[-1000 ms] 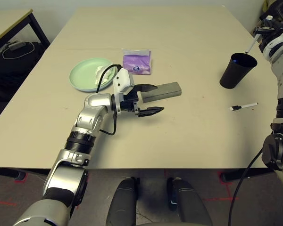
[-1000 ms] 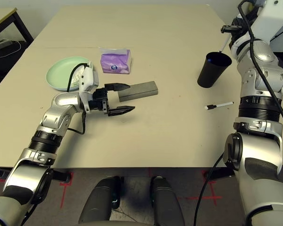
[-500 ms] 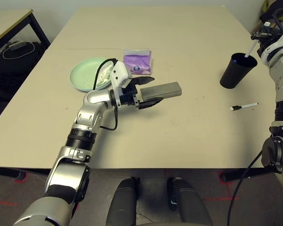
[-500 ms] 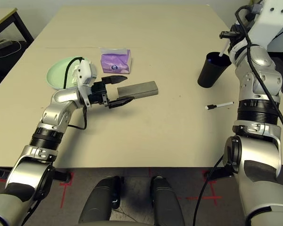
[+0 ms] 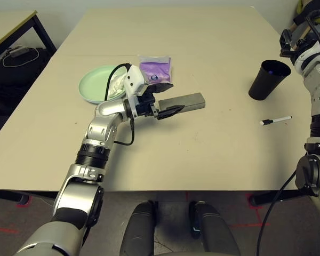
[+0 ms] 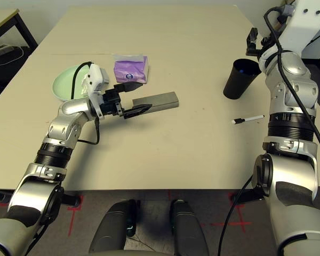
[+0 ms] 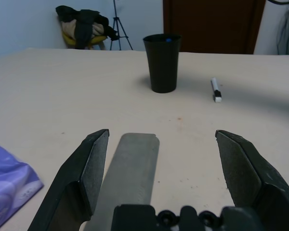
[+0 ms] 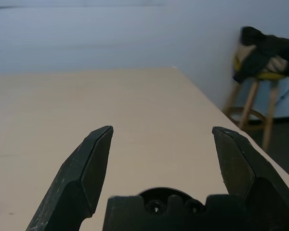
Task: Organize and tidy the items on the table.
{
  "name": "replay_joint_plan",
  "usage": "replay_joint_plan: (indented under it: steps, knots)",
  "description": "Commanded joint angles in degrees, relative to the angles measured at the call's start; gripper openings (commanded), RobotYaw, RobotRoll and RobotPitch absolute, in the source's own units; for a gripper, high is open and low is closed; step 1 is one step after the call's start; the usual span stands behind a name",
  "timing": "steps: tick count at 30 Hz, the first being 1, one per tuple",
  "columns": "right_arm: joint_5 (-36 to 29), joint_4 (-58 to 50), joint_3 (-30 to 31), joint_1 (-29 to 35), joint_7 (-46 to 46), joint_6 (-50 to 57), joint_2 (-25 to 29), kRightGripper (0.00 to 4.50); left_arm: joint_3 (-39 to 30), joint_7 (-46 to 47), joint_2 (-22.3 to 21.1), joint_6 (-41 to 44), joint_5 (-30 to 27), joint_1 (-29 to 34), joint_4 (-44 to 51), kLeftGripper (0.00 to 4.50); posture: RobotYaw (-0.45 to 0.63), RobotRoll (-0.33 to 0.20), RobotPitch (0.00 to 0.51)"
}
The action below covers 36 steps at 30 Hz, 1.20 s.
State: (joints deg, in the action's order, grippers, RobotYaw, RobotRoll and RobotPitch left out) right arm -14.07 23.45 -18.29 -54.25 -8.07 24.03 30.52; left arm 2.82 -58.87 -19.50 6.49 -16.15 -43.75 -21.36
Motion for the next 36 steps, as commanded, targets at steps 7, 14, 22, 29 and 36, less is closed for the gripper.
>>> replay_joint_plan:
  steps: [7, 14, 22, 29, 36]
  knots:
    - [-2.6, -3.2, 5.1, 10.1, -22.0, -7.5, 2.2, 4.47, 0.2, 0.0, -0.6, 1.3, 0.0, 0.6, 0.7, 4.50, 0.09, 0.000, 0.116]
    - [0.5, 1.3, 15.3, 9.6, -46.2, -7.8, 11.7, 4.47, 0.5, 0.0, -0.9, 1.5, 0.1, 1.3, 1.7, 4.50, 0.10, 0.000, 0.145]
    - [15.6, 17.2, 32.0, 1.9, -69.0, -22.1, 21.4, 4.47, 0.5, 0.9, -0.9, 1.3, 0.2, 2.6, 3.2, 4.50, 0.13, 0.000, 0.164]
    - [29.3, 33.0, 40.6, -8.0, -70.7, -37.0, 20.6, 4.47, -0.1, 1.9, -1.9, 3.5, -0.6, 5.1, 8.2, 4.50, 0.17, 0.000, 0.172]
    - [39.0, 42.1, 45.9, -13.2, -67.9, -46.8, 20.0, 4.47, -0.1, 2.5, -2.8, 5.3, -1.2, 6.1, 11.1, 4.50, 0.19, 0.000, 0.189]
